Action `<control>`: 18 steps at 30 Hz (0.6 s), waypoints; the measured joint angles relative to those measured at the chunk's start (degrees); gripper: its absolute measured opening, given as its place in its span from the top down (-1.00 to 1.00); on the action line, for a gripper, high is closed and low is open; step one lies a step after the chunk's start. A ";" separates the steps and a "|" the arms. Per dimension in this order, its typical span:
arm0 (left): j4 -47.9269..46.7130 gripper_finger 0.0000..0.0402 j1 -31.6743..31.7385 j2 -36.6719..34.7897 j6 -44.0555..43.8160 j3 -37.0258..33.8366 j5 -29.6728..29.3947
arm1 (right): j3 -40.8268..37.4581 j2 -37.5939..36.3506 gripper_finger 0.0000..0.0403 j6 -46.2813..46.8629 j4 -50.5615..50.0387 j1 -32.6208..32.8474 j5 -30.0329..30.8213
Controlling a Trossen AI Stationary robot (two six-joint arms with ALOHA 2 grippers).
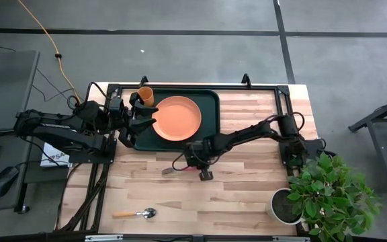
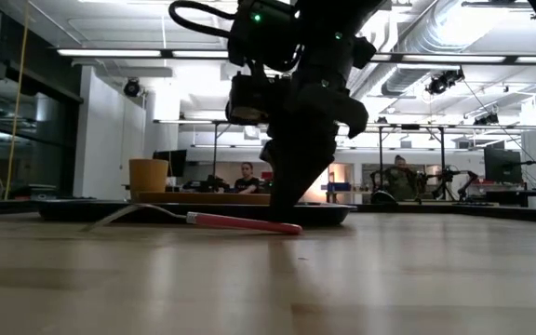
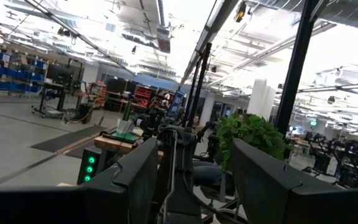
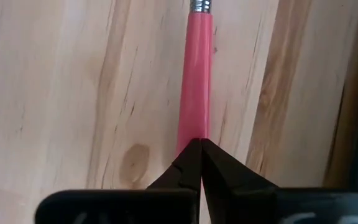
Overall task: Pick and place plate/cup/fork/spoon on tray
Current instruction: Put the pink fork on the black serving tray
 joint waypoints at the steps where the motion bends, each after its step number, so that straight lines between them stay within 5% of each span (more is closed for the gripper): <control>1: 0.00 0.07 0.00 0.00 0.00 0.00 0.00 | 0.58 0.10 0.98 0.04 -0.17 0.00 0.00; 8: 0.00 0.07 0.00 0.00 0.00 0.00 0.00 | 4.32 0.01 0.62 2.97 2.89 -0.13 -0.56; 18: 0.00 0.07 0.00 0.00 0.00 0.00 0.01 | 4.58 3.51 -0.10 10.84 23.16 1.66 2.38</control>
